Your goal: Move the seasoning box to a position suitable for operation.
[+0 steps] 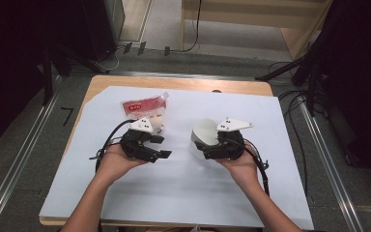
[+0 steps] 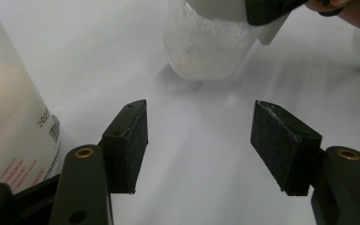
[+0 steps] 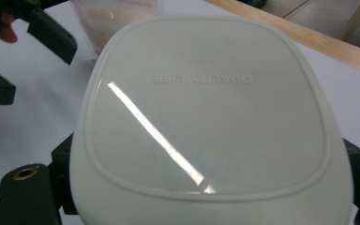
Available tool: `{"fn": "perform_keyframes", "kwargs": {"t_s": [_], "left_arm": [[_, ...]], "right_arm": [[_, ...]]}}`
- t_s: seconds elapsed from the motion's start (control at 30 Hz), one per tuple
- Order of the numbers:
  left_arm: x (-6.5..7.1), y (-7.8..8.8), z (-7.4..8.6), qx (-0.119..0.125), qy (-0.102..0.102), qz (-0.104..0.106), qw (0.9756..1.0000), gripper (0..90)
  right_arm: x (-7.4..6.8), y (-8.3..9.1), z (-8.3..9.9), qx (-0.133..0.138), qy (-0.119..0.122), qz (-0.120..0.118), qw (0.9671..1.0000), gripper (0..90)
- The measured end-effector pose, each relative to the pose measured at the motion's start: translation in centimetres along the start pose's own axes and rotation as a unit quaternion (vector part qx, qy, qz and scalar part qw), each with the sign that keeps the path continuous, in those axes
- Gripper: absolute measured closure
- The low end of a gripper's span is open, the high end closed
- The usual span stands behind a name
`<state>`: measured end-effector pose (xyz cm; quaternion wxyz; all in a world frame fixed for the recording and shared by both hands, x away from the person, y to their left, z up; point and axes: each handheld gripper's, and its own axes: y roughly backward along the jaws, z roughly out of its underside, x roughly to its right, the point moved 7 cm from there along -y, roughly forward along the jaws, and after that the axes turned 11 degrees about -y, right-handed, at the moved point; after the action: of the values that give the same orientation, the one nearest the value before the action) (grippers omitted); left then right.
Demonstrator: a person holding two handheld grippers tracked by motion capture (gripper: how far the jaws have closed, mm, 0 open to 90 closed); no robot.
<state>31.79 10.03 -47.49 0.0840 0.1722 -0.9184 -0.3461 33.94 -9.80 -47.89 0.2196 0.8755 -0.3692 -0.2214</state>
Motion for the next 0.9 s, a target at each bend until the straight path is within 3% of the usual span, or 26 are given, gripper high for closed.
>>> {"fn": "perform_keyframes", "kwargs": {"t_s": [0.13,0.4,0.47,0.7,0.9], "left_arm": [[-0.1,-0.2,0.1,-0.006,0.003,-0.001,1.0000,37.7],[-0.1,-0.3,0.2,-0.005,0.003,0.002,1.0000,37.7],[-0.1,-0.3,0.2,-0.005,0.003,0.004,1.0000,37.6],[0.0,-0.5,0.3,-0.014,0.000,0.005,0.9999,37.5],[0.0,-0.5,0.2,-0.010,0.002,0.004,0.9999,37.3]], "right_arm": [[-1.4,-0.9,0.7,-0.013,0.012,-0.017,0.9997,15.9],[-2.4,-2.3,1.9,-0.037,0.027,-0.022,0.9987,15.9],[-2.8,-2.5,2.2,-0.031,0.037,-0.022,0.9986,15.9],[-2.6,-2.5,2.4,-0.025,0.033,-0.028,0.9988,15.6],[-2.4,-2.3,2.3,-0.037,0.004,-0.040,0.9985,13.9]]}}
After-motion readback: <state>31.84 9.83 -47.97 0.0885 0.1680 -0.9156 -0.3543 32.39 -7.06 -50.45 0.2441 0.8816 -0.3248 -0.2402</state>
